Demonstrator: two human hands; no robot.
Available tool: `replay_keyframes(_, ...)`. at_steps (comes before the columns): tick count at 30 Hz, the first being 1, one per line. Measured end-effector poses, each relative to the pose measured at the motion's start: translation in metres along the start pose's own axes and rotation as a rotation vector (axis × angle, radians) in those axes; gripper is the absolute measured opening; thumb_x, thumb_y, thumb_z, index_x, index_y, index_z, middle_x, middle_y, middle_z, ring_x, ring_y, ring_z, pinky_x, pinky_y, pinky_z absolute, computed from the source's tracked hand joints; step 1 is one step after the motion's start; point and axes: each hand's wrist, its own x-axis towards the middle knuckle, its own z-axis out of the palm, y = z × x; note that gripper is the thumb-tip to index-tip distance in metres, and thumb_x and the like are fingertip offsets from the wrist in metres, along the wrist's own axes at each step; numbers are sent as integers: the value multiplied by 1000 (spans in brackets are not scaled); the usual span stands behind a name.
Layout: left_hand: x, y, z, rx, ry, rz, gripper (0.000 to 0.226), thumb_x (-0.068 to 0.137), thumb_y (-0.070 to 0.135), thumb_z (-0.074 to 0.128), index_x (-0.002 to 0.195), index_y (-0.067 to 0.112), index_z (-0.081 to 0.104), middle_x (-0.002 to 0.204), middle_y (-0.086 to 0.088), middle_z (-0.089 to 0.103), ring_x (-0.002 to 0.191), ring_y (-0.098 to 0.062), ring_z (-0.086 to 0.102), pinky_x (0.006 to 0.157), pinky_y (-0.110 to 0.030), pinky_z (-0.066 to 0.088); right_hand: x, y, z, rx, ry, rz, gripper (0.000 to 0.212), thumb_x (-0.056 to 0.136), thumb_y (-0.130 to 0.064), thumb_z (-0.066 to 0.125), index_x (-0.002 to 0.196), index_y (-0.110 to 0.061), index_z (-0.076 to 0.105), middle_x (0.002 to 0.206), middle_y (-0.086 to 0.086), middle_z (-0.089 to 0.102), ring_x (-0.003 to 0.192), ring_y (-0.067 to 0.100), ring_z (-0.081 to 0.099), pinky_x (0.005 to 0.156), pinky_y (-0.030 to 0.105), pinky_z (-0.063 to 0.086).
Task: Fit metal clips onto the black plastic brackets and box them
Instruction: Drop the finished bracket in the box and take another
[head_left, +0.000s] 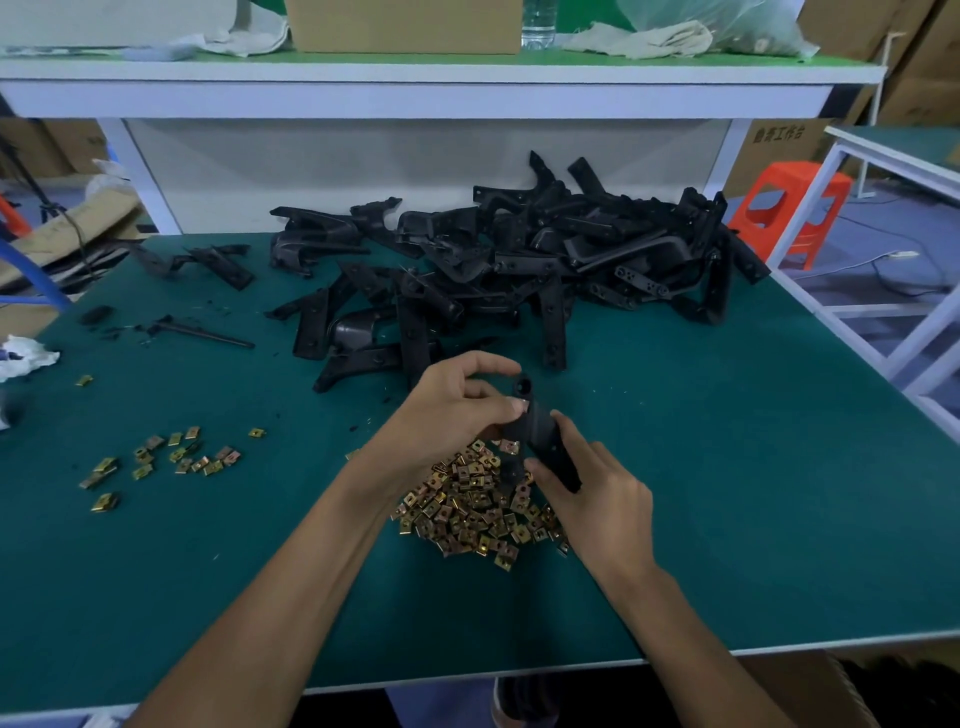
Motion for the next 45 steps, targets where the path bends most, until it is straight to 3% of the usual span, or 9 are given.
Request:
replay_keyframes(7, 1, 4, 17, 124, 80, 41, 20, 91, 30, 71, 108, 38, 66, 84, 9, 76, 78, -8, 72, 73, -27, 55, -1, 1, 0, 15, 83, 75, 57, 90, -47, 72, 141, -28, 57, 102, -4, 72, 80, 21, 72, 60, 38, 58)
replay_keyframes(15, -4, 12, 65, 141, 96, 93, 7, 91, 27, 73, 94, 33, 72, 87, 17, 76, 79, 9, 68, 60, -8, 48, -45, 1, -34, 198, 128, 372, 64, 88, -46, 69, 147, -39, 42, 131, -13, 65, 114, 10, 60, 91, 29, 47)
replay_keyframes(20, -22, 18, 138, 61, -162, 146, 6, 89, 11, 73, 90, 17, 75, 86, 4, 78, 73, 0, 69, 64, -6, 51, -107, 20, -83, 270, 240, 594, 60, 86, -41, 66, 141, -45, 42, 132, -21, 61, 119, 1, 58, 98, 25, 47)
replay_keyframes(26, -57, 10, 195, 191, -516, 189, 21, 88, 13, 73, 100, 31, 73, 84, 11, 76, 74, 0, 69, 70, -6, 47, -193, 38, -133, 344, 416, 814, 57, 81, -47, 68, 135, -51, 49, 123, -31, 63, 114, -7, 60, 95, 32, 52)
replay_keyframes(30, -61, -2, 186, 227, -522, 119, 21, 91, 12, 71, 100, 31, 73, 90, 7, 77, 84, -5, 71, 81, -16, 50, -219, 81, -174, 277, 560, 938, 53, 86, -28, 78, 127, -51, 53, 119, -21, 68, 104, 1, 65, 86, 34, 55)
replay_keyframes(32, -62, -7, 177, 219, -482, 75, 20, 91, 8, 70, 98, 26, 73, 90, 7, 78, 83, -4, 71, 80, -14, 51, -218, 113, -203, 248, 614, 1054, 72, 87, -29, 79, 148, -37, 41, 142, -3, 57, 119, 17, 61, 93, 41, 54)
replay_keyframes(35, -65, -20, 160, 256, -453, 28, 16, 92, 13, 69, 98, 27, 73, 92, 5, 77, 87, -8, 71, 85, -24, 53, -201, 150, -232, 131, 569, 1186, 104, 87, -38, 78, 163, -25, 7, 168, 6, 15, 151, 31, 24, 116, 51, 35)
replay_keyframes(39, -55, -36, 133, 295, -366, 37, 12, 95, 20, 68, 99, 31, 72, 94, 9, 74, 89, -7, 68, 81, -24, 53, -142, 144, -207, 120, 470, 969, 82, 92, -33, 73, 158, -23, 27, 157, 7, 39, 139, 27, 43, 110, 48, 43)
replay_keyframes(45, -29, -50, 72, 438, -107, 81, 13, 99, 28, 60, 105, 37, 67, 100, 21, 68, 96, 8, 60, 79, -10, 45, -42, 60, -90, 169, 188, 432, 37, 89, -15, 76, 124, -21, 66, 114, -3, 61, 96, 5, 55, 81, 2, 35)
